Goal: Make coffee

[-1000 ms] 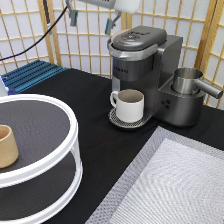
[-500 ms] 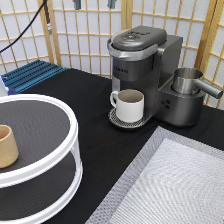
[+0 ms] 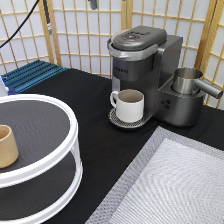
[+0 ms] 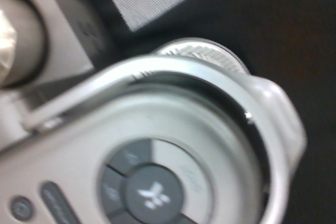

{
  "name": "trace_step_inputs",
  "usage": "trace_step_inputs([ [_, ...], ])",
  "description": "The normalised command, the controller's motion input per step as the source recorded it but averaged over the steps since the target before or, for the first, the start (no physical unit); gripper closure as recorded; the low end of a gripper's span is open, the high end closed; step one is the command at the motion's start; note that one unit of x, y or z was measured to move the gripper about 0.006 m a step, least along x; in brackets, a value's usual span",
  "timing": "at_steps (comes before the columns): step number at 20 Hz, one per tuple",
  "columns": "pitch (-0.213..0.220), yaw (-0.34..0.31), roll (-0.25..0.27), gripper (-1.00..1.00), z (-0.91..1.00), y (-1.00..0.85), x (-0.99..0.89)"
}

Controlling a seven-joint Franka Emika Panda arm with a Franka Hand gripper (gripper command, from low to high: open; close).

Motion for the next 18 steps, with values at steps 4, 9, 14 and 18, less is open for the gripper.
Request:
trace_step_inputs([
  [4, -0.12, 0.008, -0.045, -1.0, -0.14, 0.32, 0.36],
  [9, -0.01, 0.081, -0.077, -1.0, -0.29, 0.01, -0.16],
  [14, 0.0, 0.111, -0.113, -1.0, -0.24, -0.13, -0.39],
  [18, 0.007, 0.109, -0.117, -1.0, -0.08, -0.06, -0.16],
])
